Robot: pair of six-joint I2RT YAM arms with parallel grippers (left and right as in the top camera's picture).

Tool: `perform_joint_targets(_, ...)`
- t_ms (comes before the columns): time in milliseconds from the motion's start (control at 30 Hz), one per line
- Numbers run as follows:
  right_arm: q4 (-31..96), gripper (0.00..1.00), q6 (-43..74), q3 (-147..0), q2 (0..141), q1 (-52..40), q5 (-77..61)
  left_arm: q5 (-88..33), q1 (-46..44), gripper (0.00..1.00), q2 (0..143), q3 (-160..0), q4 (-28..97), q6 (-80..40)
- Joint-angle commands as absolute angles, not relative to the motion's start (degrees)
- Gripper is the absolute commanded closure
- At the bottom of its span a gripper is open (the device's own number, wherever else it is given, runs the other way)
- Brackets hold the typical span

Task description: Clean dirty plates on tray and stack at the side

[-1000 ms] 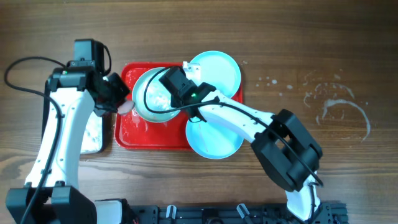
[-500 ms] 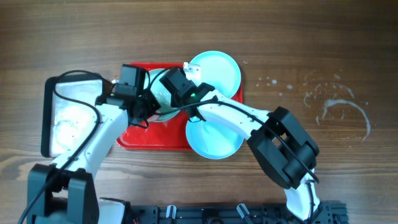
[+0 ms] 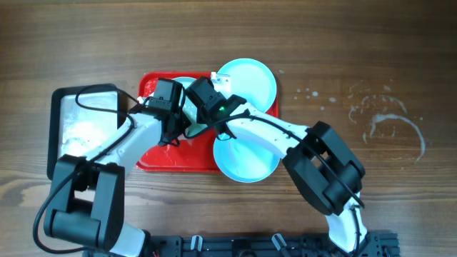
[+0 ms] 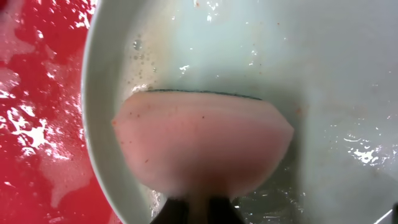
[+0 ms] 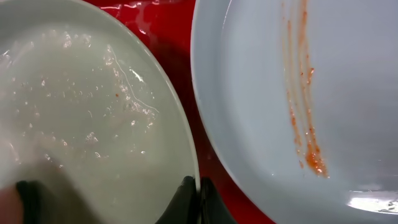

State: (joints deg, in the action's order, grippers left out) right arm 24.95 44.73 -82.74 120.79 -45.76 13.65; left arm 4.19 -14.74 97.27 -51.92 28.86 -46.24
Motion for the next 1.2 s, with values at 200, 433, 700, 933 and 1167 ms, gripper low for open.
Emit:
perform_joint_targets(200,24.71,0.96,43.66,-82.76,123.35,-46.26,8.43,21.63,-14.9,0.96,101.65,-53.41,35.48,-47.18)
perform_joint_targets(433,25.41,0.96,43.66,-82.76,123.35,-46.26,8.43,32.93,-14.9,0.96,101.62,-58.74,38.15,-46.72)
perform_joint_targets(700,25.5,0.96,43.66,-82.76,123.35,-46.04,8.45,31.57,-14.9,0.96,100.77,-75.07,57.19,-46.76)
perform_joint_targets(933,26.35,0.96,36.93,-82.83,116.29,-45.28,6.13,14.06,-13.1,0.96,95.04,-83.4,68.62,-40.53)
perform_joint_targets(1167,35.46,0.96,31.42,-82.83,99.94,-45.15,27.51,0.01,-4.05,0.96,88.18,-83.42,68.34,-34.68)
